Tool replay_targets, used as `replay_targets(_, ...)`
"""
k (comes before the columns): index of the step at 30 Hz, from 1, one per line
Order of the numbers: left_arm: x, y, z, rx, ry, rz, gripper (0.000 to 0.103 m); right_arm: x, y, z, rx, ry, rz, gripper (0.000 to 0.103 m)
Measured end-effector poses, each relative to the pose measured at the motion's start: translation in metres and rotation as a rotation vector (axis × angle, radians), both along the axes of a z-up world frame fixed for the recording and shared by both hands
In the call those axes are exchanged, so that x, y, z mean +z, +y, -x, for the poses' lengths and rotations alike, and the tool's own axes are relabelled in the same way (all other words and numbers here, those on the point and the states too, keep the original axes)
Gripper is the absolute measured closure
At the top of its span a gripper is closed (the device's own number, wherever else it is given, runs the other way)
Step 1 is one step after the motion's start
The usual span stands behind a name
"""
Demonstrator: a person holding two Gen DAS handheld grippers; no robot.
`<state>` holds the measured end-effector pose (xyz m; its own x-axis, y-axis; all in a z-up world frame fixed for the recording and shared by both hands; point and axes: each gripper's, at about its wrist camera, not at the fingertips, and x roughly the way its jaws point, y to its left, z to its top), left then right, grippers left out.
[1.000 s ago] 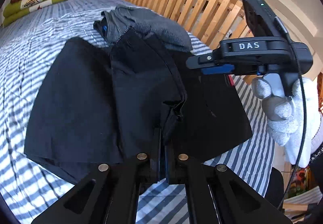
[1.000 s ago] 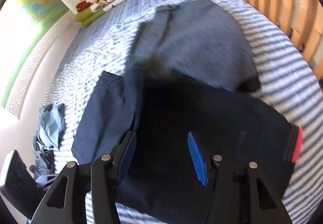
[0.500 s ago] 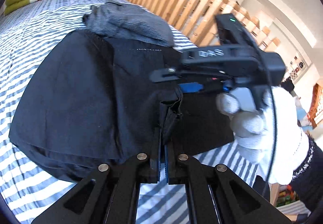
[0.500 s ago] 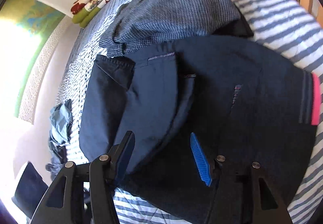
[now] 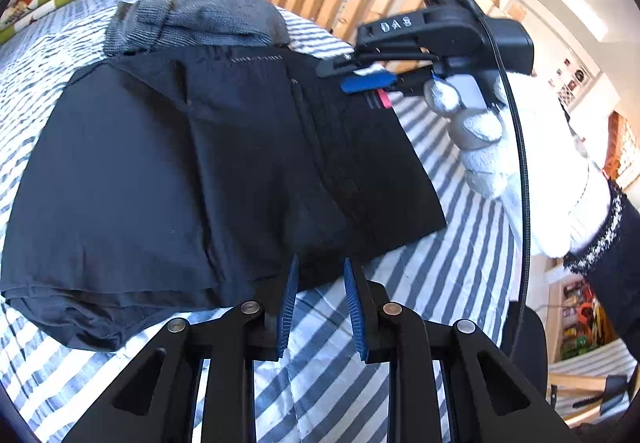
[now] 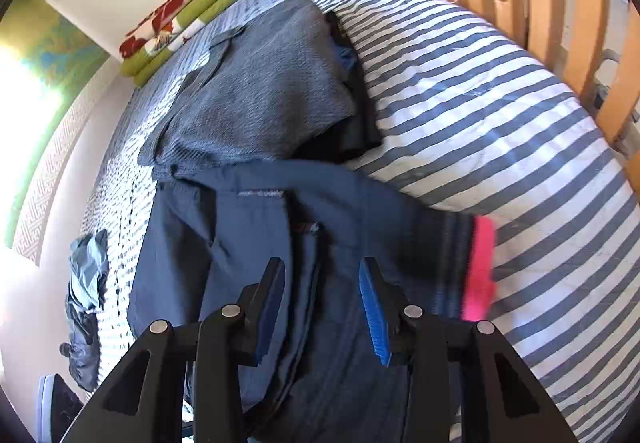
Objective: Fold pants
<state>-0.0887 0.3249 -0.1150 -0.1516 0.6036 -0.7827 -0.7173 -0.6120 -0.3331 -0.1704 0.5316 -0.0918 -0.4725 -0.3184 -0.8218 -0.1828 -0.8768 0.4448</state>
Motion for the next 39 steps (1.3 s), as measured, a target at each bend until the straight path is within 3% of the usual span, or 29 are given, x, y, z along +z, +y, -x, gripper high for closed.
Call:
replay_targets(5, -0.007, 0.02, 0.001, -0.028, 0.0, 0.018, 0.078, -0.013, -0.006, 0.009, 0.019, -0.042, 0.065, 0.068)
replay_targets(11, -0.017, 0.041, -0.001, -0.056, 0.069, 0.092, 0.077, -0.024, -0.014, 0.015, 0.044, -0.082, 0.065, 0.067)
replay_targets(12, -0.016, 0.041, -0.001, -0.059, 0.08, 0.093, 0.079, -0.025, -0.012, 0.013, 0.034, -0.081, 0.085, 0.068)
replay_targets(14, -0.015, 0.039, 0.0, -0.06, 0.105, 0.095, 0.099, -0.027, -0.005, 0.009, 0.006, -0.08, 0.139, 0.068)
replay_targets(20, 0.001, 0.015, -0.002, -0.053, 0.08, 0.019, 0.1, -0.033, -0.002, 0.006, -0.003, -0.088, 0.144, 0.082)
replay_targets(24, 0.0, 0.01, -0.011, -0.084, 0.128, 0.063, 0.1, -0.036, -0.007, 0.01, 0.001, -0.083, 0.155, 0.086)
replay_targets(29, -0.016, 0.01, -0.003, -0.05, 0.076, 0.059, 0.1, -0.039, -0.005, 0.009, -0.029, -0.052, 0.228, 0.085)
replay_targets(33, -0.018, 0.011, -0.003, -0.051, 0.076, 0.05, 0.1, -0.045, -0.002, 0.002, -0.048, -0.063, 0.282, 0.073)
replay_targets(36, -0.018, 0.007, -0.001, -0.052, 0.063, 0.044, 0.1, -0.043, -0.013, 0.006, -0.016, -0.053, 0.211, 0.073)
replay_targets(37, -0.017, 0.006, -0.001, -0.048, 0.058, 0.041, 0.1, -0.041, -0.018, 0.008, -0.008, -0.05, 0.193, 0.074)
replay_targets(39, -0.013, 0.002, -0.001, -0.043, 0.058, 0.031, 0.1, -0.038, -0.029, 0.013, 0.006, -0.056, 0.143, 0.098)
